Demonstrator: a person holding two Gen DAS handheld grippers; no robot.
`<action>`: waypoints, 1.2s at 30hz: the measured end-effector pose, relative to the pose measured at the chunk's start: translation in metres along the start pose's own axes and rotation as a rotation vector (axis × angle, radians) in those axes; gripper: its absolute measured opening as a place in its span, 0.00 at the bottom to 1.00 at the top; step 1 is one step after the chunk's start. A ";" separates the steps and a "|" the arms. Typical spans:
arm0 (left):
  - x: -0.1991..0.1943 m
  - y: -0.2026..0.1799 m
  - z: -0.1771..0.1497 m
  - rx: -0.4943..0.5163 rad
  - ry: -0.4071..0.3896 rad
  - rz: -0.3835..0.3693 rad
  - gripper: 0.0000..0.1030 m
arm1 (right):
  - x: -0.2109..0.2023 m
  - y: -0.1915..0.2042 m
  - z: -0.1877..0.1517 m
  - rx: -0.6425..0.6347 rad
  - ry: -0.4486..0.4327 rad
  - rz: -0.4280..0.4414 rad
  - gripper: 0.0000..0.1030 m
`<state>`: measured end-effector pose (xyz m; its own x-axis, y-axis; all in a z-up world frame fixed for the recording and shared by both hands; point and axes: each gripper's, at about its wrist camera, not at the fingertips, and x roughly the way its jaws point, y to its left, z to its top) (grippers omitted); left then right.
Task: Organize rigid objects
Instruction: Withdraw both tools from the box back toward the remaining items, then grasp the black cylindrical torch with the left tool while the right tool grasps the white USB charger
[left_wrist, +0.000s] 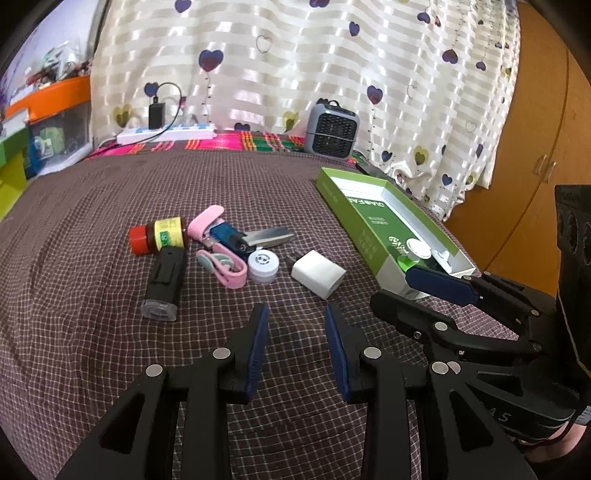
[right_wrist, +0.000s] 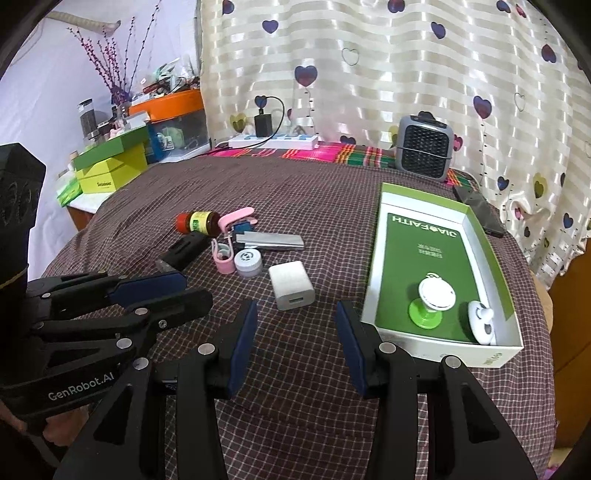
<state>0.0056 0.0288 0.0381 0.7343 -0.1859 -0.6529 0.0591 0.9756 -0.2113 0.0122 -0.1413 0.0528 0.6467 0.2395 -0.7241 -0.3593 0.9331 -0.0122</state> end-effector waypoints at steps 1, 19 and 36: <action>0.001 0.002 0.000 -0.005 0.002 0.003 0.30 | 0.001 0.001 0.000 -0.003 0.002 0.005 0.44; 0.003 0.061 0.010 -0.112 -0.019 0.141 0.30 | 0.015 0.012 0.003 -0.044 0.017 0.050 0.44; 0.033 0.077 0.022 -0.061 0.019 0.189 0.31 | 0.038 0.012 0.019 -0.098 0.030 0.042 0.44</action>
<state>0.0499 0.1002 0.0164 0.7155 -0.0031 -0.6986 -0.1200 0.9846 -0.1273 0.0454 -0.1163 0.0383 0.6096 0.2687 -0.7458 -0.4510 0.8912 -0.0476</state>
